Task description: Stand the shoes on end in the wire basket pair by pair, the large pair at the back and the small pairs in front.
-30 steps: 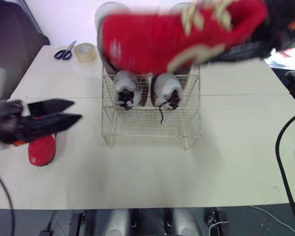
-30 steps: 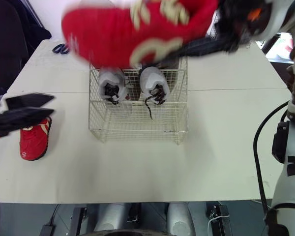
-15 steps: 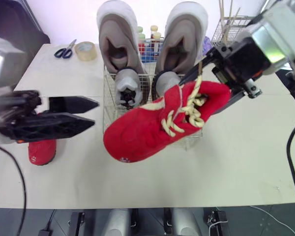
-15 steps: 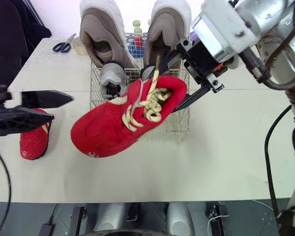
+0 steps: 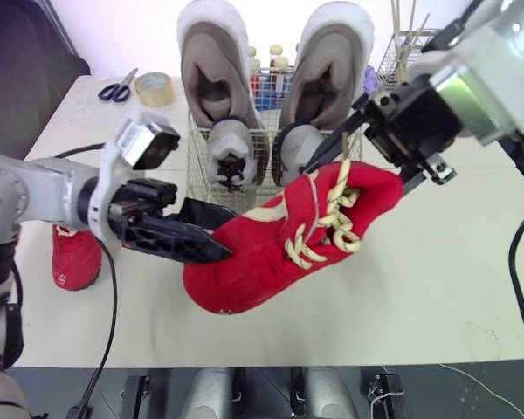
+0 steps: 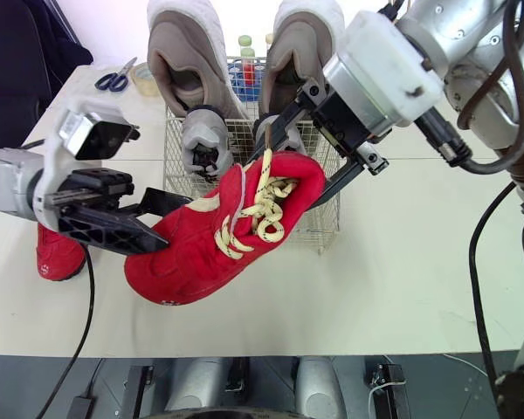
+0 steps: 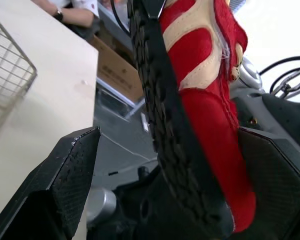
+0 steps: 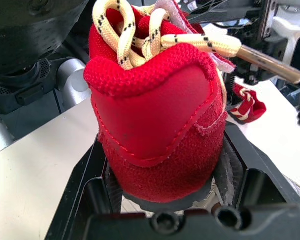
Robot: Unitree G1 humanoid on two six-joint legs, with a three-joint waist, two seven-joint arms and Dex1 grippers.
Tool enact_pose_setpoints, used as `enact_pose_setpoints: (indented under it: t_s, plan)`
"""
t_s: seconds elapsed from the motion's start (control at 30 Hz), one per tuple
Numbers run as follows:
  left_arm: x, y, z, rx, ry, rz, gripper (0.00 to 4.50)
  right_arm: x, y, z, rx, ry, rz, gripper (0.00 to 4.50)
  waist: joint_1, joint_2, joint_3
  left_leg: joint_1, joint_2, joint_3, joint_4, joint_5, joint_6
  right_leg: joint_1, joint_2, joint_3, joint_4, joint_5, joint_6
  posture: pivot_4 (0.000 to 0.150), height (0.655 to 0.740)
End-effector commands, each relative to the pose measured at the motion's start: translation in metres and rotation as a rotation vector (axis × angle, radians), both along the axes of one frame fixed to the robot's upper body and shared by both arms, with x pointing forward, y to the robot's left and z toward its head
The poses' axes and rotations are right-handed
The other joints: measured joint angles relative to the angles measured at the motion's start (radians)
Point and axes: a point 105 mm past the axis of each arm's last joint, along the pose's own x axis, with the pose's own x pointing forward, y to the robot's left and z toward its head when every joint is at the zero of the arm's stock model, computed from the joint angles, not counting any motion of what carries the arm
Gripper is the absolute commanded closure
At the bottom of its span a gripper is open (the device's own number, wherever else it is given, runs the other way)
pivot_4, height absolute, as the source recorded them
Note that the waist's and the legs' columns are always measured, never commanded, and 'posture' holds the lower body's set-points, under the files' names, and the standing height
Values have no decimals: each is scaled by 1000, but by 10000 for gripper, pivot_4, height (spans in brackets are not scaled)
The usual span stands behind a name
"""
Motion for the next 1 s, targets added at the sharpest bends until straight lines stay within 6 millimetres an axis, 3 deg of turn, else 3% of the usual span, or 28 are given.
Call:
enact_pose_setpoints:
  t_s: [0.03,0.23,0.27,0.3,0.37,0.47,0.53,0.67,0.77,0.87,1.0]
  plan:
    - [-4,-4,4,-6,-32,-34,9194,-8,0,13,16,-43,18,24627,0,0,0,0,0,0,0,0,0,0,0,0,0,0,0,1500,7400]
    - [-7,-5,9,-40,-59,-52,37412,-5,-1,13,10,-42,-12,24627,-1,0,0,0,0,-1,1,0,0,0,0,0,0,0,0,1500,7400]
    - [-8,-5,9,-43,-72,-47,41606,-4,-1,14,11,-43,-20,24627,-1,0,0,0,0,-1,1,0,0,0,0,0,0,0,0,1500,7400]
    - [-8,-6,9,-50,-87,-37,43040,-2,-1,15,18,-40,-32,24627,-1,0,0,0,0,-1,1,0,0,0,0,0,0,0,0,1500,7400]
    - [-9,-6,11,-69,-104,-22,43040,2,-1,18,36,-29,-53,24627,-1,0,0,0,0,-1,1,0,0,0,-1,0,0,0,0,1500,7400]
    - [-13,-2,13,-118,-117,3,43058,12,-7,23,74,-12,-122,10036,0,0,0,0,0,-1,1,0,0,0,-1,-1,0,0,0,1500,7400]
    - [-15,2,15,-173,-127,56,43058,29,-20,33,159,7,-251,599,0,0,0,0,0,-2,1,0,0,1,-1,-1,0,0,0,1500,7400]
    - [-11,14,28,-327,-126,213,43058,61,-64,46,424,164,-605,184,7,0,0,0,-1,-5,3,0,-1,4,-2,-2,-2,0,0,1500,7400]
    - [-3,25,40,-451,-145,352,43058,58,-89,38,681,565,-723,184,14,0,0,0,-1,-9,4,0,-1,7,-2,-3,-3,0,0,1500,7400]
    - [2,30,46,-539,-157,427,43058,37,-89,28,840,961,-600,184,16,1,0,1,-1,-10,6,0,-1,9,-3,-5,-2,0,-1,1500,7400]
    - [9,29,41,-587,-125,465,43058,27,-58,2,931,1268,-496,184,2,1,-1,3,-1,-11,7,1,-3,11,-1,-6,0,0,-1,1500,7400]
